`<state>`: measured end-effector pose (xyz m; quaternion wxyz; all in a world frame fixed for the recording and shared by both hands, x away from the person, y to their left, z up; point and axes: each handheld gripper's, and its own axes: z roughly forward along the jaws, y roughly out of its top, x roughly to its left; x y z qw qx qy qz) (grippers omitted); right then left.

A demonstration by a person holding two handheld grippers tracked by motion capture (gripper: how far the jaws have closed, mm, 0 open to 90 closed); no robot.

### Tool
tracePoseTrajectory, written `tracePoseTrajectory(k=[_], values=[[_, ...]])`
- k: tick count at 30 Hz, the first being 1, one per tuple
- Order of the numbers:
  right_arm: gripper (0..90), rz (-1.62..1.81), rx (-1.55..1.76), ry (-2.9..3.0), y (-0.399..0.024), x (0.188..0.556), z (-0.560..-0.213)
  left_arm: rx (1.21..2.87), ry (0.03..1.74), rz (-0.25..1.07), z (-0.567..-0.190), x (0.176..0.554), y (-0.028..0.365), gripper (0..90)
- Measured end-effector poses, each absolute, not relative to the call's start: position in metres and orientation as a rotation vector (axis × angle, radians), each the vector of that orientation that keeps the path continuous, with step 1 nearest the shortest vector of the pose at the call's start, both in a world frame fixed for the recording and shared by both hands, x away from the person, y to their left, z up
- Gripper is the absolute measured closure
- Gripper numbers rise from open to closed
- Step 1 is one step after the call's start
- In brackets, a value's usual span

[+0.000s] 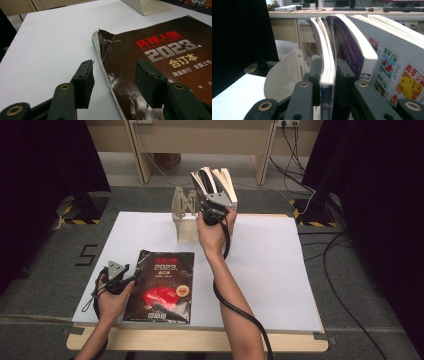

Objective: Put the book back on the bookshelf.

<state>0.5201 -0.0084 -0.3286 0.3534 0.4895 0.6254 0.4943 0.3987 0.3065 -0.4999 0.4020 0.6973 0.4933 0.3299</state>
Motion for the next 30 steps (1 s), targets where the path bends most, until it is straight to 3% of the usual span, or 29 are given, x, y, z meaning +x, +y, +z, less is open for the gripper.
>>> tracePoseTrajectory(k=[18, 30], values=[[76.2, 1.25, 1.269, 1.628, -0.0088, 0.5151, -0.3259, 1.761, 1.244, 0.838, -0.5, 0.3986, 0.306, 48.3], [84.6, 1.198, 1.307, 1.648, -0.0068, 0.52, -0.3242, 1.762, 1.247, 0.835, -0.4999, 0.3986, 0.3064, 48.3]])
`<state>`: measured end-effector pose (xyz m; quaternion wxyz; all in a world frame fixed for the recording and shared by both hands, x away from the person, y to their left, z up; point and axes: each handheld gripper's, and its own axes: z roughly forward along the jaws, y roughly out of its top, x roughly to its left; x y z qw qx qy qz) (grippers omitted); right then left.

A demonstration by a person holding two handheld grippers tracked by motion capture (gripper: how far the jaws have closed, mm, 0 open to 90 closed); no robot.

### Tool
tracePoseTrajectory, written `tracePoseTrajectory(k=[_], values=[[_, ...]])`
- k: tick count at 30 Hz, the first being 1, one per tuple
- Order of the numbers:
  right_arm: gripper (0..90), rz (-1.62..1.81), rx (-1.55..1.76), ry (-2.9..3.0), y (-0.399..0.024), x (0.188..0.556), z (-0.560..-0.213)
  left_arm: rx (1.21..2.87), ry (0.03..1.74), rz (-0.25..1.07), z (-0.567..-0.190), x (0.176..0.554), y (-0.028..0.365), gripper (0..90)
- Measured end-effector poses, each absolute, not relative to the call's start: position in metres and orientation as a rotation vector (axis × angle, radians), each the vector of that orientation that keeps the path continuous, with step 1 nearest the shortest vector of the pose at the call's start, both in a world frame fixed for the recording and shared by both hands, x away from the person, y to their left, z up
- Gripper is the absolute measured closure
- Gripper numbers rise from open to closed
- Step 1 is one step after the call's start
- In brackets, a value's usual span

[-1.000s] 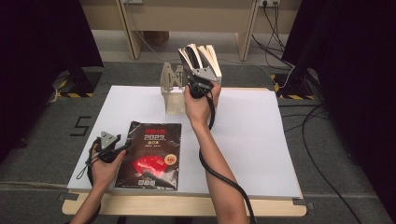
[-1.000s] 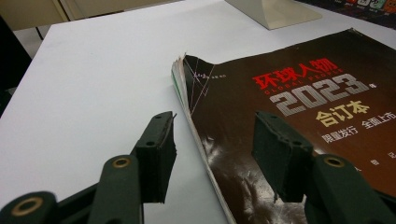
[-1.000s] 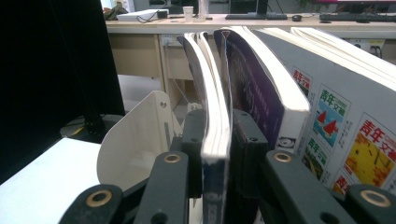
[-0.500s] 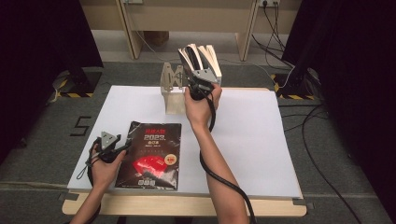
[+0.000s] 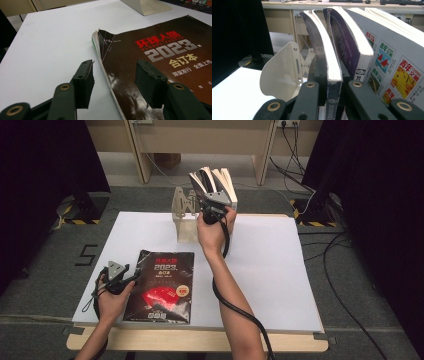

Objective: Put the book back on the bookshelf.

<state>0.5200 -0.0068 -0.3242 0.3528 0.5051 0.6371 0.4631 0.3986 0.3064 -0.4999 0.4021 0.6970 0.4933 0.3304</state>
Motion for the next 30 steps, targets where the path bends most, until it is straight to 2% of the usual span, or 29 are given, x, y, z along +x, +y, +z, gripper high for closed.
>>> tracePoseTrajectory(k=[30], values=[[84.5, 1.227, 1.229, 1.5, 0.009, 0.539, -0.335, 1.752, 1.25, 0.824, -0.5, 0.399, 0.308, 48.3]])
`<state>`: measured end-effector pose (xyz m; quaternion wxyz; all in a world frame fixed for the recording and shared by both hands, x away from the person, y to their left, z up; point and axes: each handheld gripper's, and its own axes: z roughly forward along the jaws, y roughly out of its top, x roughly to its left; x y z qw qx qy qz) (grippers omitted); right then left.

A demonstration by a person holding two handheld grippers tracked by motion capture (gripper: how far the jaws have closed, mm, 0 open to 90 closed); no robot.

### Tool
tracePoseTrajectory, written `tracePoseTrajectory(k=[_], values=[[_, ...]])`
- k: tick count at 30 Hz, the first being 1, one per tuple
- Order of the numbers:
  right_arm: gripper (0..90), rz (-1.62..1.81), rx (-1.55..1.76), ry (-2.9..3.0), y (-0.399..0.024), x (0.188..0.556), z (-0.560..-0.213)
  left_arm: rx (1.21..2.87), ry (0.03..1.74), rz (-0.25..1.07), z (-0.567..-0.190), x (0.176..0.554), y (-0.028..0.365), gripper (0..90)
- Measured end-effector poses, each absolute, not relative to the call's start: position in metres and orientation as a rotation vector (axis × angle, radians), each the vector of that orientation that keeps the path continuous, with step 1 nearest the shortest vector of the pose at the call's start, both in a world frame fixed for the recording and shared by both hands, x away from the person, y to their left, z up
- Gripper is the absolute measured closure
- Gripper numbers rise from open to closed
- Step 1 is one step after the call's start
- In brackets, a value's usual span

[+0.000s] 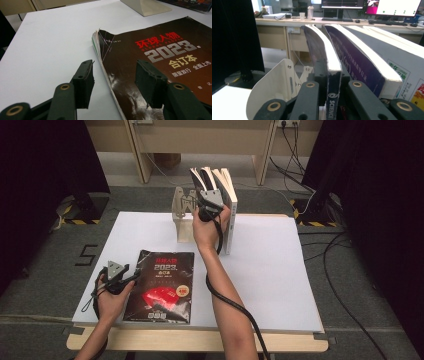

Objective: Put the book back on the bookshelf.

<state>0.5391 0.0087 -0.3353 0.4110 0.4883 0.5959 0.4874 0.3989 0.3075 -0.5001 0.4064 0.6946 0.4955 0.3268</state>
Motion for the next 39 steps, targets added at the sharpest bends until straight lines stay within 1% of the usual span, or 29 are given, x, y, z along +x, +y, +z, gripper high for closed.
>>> tracePoseTrajectory(k=[10, 13, 29, 31, 36, 39], values=[[81.5, 1.192, 1.235, 1.527, 0.002, 0.535, -0.334, 1.759, 1.245, 0.833, -0.5, 0.399, 0.307, 48.3], [80.0, 1.192, 1.224, 1.53, 0.0, 0.53, -0.332, 1.76, 1.245, 0.832, -0.5, 0.399, 0.307, 48.3], [78.4, 1.217, 1.181, 1.479, -0.017, 0.494, -0.322, 1.769, 1.24, 0.84, -0.5, 0.398, 0.306, 48.4], [77.0, 1.216, 1.185, 1.477, -0.019, 0.493, -0.322, 1.769, 1.238, 0.84, -0.5, 0.398, 0.306, 48.4], [69.2, 1.218, 1.182, 1.465, -0.022, 0.49, -0.323, 1.766, 1.24, 0.838, -0.5, 0.398, 0.306, 48.4], [67.5, 1.229, 1.184, 1.44, -0.026, 0.487, -0.324, 1.766, 1.24, 0.839, -0.5, 0.398, 0.306, 48.4]])
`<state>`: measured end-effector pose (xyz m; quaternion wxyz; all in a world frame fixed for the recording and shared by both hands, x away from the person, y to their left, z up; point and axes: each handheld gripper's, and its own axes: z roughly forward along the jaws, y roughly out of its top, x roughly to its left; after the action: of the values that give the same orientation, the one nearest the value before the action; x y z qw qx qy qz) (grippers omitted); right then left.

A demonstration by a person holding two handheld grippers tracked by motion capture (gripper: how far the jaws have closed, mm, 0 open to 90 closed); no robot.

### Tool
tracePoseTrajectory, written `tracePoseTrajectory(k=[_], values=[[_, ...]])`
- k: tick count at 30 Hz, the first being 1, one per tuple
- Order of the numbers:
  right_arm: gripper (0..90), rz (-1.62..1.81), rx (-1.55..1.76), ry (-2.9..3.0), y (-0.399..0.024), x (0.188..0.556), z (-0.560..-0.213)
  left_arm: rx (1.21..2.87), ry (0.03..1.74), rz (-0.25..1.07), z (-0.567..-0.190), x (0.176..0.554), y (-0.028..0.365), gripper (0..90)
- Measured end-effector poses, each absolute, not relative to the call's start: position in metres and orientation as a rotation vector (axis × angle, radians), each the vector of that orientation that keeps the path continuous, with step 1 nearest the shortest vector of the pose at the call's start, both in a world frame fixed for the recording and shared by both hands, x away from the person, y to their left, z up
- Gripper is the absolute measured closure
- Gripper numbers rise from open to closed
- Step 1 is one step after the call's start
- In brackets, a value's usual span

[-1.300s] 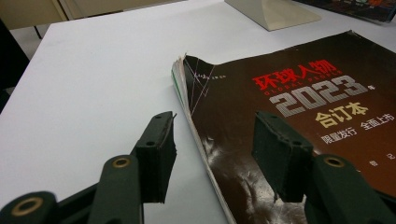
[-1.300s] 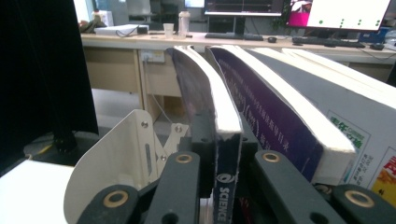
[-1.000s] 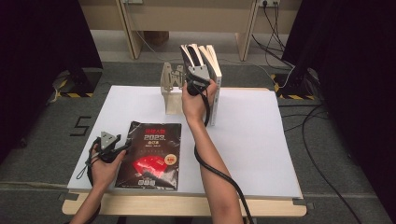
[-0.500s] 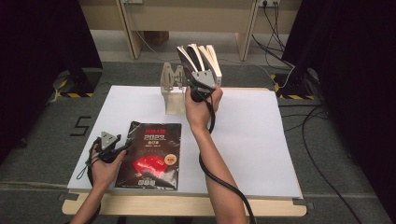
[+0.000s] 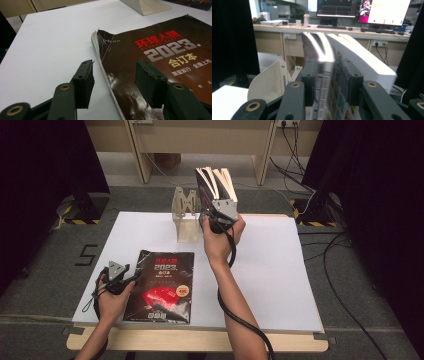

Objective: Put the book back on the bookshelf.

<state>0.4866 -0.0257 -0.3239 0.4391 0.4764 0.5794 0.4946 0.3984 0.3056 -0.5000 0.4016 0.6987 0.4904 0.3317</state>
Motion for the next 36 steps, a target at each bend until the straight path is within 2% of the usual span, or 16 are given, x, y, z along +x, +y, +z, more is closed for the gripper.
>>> tracePoseTrajectory(k=[17, 22, 25, 29, 36], values=[[58.9, 1.263, 1.222, 1.531, -0.019, 0.501, -0.324, 1.775, 1.234, 0.842, -0.5, 0.398, 0.306, 48.6], [62.1, 1.239, 1.264, 1.576, -0.016, 0.517, -0.321, 1.772, 1.238, 0.837, -0.5, 0.398, 0.305, 48.6], [69.6, 1.204, 1.274, 1.597, -0.015, 0.523, -0.319, 1.77, 1.236, 0.839, -0.5, 0.399, 0.305, 48.6], [75.3, 1.183, 1.284, 1.602, -0.014, 0.526, -0.317, 1.769, 1.235, 0.84, -0.5, 0.399, 0.305, 48.6], [76.3, 1.176, 1.372, 1.526, -0.016, 0.525, -0.318, 1.769, 1.236, 0.839, -0.5, 0.399, 0.305, 48.6]])
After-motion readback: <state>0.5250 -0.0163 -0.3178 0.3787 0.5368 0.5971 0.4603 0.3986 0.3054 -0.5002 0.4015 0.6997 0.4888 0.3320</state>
